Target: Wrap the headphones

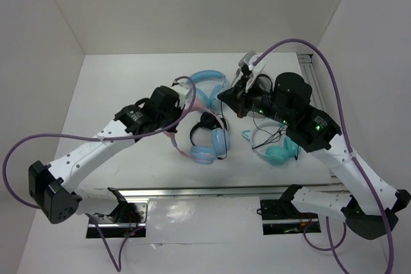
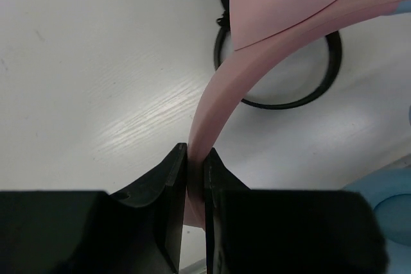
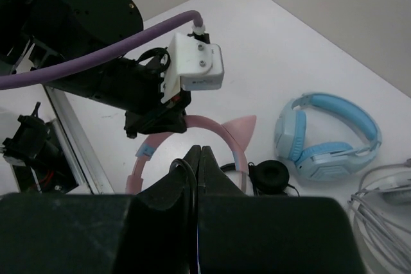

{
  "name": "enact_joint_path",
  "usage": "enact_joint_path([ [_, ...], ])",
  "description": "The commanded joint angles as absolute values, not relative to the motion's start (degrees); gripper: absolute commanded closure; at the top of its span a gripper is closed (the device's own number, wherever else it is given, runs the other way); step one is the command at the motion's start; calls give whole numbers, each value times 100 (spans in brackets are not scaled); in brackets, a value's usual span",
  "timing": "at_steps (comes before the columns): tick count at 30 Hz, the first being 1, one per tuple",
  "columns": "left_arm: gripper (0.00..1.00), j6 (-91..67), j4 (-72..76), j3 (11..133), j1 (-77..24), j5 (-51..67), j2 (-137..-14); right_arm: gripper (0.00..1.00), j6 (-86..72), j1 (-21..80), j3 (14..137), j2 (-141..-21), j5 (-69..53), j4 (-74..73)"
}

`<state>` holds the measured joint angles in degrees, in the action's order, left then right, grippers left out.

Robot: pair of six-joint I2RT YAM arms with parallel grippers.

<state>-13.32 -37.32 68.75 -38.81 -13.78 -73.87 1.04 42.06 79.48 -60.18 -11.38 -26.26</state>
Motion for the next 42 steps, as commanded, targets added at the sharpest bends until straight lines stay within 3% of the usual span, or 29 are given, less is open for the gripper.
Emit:
enact_joint_path([
  [1,100,-1046,-3595,7312,-4191,-810,-7076,100,193,4473,7893,-6064,-1021,-2198],
  [7,100,-861,-3911,7900,-5779,-1598,-7223,100,299,5246,7656,-6372,86,-2145],
  [14,100,-1134,-4429,8578,-6530,-2531,-7383,100,299,5257,7172,-6206,1344,-1740],
  [32,100,-1459,-4825,8147,-6583,-2531,-6259,100,255,4378,6601,-5941,1600,-1257],
  [42,100,-1521,-4571,8306,-6583,-1618,-5537,100,88,4298,6601,-6363,1047,-1020],
])
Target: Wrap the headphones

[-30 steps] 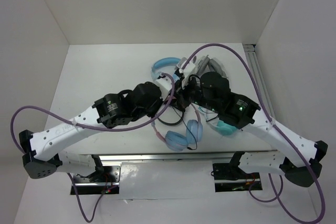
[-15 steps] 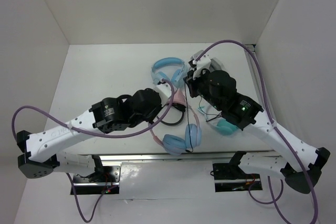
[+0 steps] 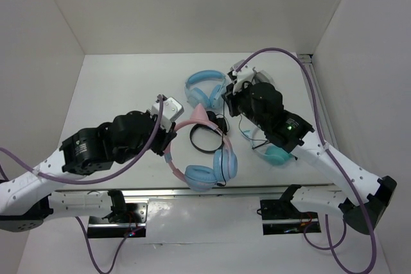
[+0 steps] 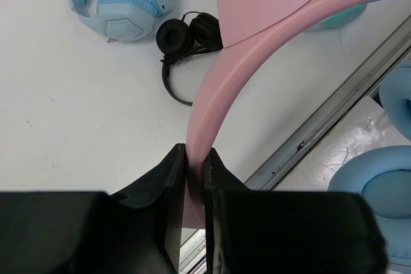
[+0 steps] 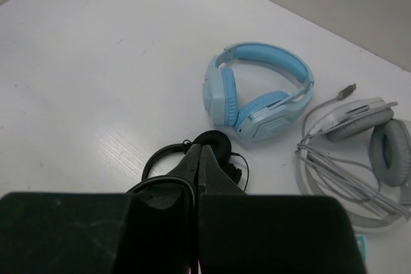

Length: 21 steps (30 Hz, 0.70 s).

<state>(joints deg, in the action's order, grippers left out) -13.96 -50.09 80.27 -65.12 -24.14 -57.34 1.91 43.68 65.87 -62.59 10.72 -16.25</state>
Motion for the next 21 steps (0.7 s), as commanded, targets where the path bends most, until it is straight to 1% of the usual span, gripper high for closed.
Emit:
enact_joint_path([
  [1,100,-1521,-4570,8358,-6583,-1617,-5450,100,88,4298,6540,-6363,1046,-1020],
  [5,100,-1731,-4202,8411,-6583,-1485,-5151,100,88,4245,6373,-6363,713,-880],
  [9,100,-2012,-3692,8411,-6583,-1564,-4808,100,202,4245,5968,-6231,72,-379],
  [11,100,-2179,-3524,8472,-6583,-1704,-4755,97,272,4245,5775,-6170,-473,-142],
  [12,100,-2241,-3455,8473,-6583,-1792,-4694,92,342,4193,5722,-6109,-657,-71],
  [13,100,-2320,-3402,8473,-6583,-1915,-4632,91,395,4192,5635,-6108,-1025,8],
  [17,100,-2565,-3094,8473,-6583,-2188,-4474,91,343,4192,5336,-6056,-1704,526],
  [21,100,-2847,-3094,8420,-6583,-2495,-4412,90,36,4192,4914,-6125,-2346,1526],
])
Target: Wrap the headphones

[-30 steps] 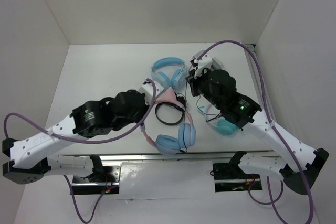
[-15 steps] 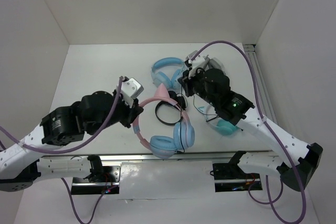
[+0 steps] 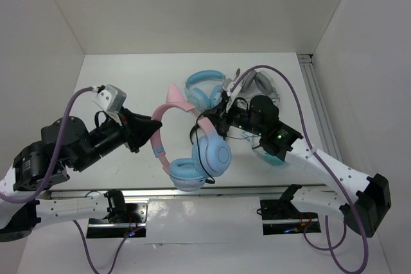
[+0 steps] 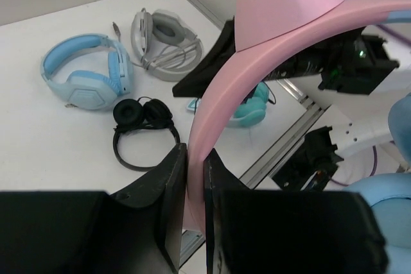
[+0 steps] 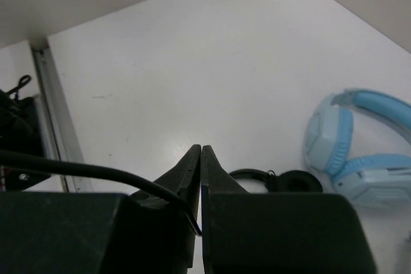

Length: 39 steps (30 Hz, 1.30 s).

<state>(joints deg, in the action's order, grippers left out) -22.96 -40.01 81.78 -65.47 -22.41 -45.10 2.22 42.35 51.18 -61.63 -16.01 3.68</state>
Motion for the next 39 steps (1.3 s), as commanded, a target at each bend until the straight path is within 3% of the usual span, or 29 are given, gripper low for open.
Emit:
enact_joint_path([
  [1,100,-2909,-3094,8420,-6583,-2566,-4412,90,-95,4192,4852,-6178,-2425,1660],
  [2,100,-3083,-3094,8420,-6583,-2767,-4412,85,-158,4192,4738,-6231,-2539,1783],
  [15,100,-4472,-3190,8526,-6583,-4534,-4254,76,-1045,4245,3561,-6768,-3251,3998],
  [31,100,-5476,-3207,8639,-6583,-6520,-4631,76,-809,6002,2823,-6329,-2444,4262],
  [35,100,-5379,-3427,8824,-6583,-6986,-4816,85,-861,6485,2742,-6214,-2198,4377],
  [39,100,-5379,-3542,8763,-6583,-7584,-4816,85,-861,6995,2602,-6100,-1996,4491],
])
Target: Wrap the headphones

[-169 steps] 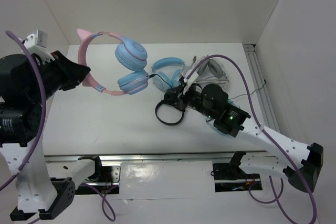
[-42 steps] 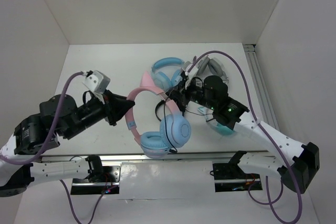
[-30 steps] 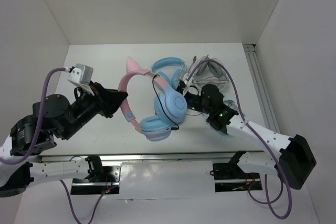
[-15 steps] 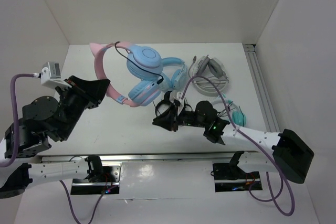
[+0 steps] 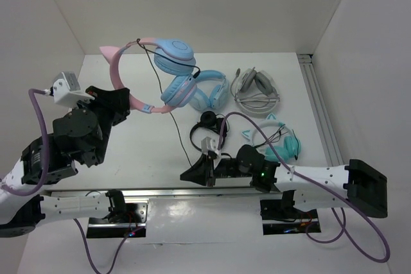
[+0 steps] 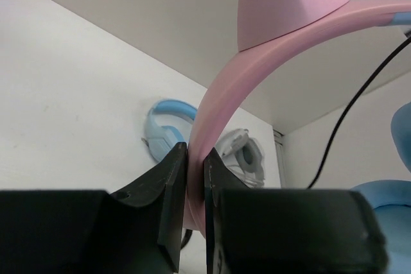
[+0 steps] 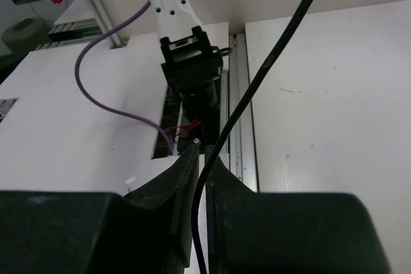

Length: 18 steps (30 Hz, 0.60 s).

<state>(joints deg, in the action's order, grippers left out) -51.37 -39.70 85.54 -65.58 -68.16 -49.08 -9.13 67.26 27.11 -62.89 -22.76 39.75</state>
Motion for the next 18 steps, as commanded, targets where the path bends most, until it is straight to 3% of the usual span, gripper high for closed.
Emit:
enact_joint_path([
  [1,100,-5379,-3542,8632,-6583,-7750,-4816,85,-861,7222,2602,-6100,-1934,4604],
  [3,100,-5379,-3542,8535,-6583,-7866,-4869,85,-861,7452,2602,-6152,-1637,4536],
  [10,100,-4975,-3428,7920,-6583,-8402,-5203,99,-238,8314,3566,-6275,-291,3061],
  [18,100,-3298,-2576,6883,-6521,-8648,-5422,100,122,8639,4771,-6276,693,1259],
])
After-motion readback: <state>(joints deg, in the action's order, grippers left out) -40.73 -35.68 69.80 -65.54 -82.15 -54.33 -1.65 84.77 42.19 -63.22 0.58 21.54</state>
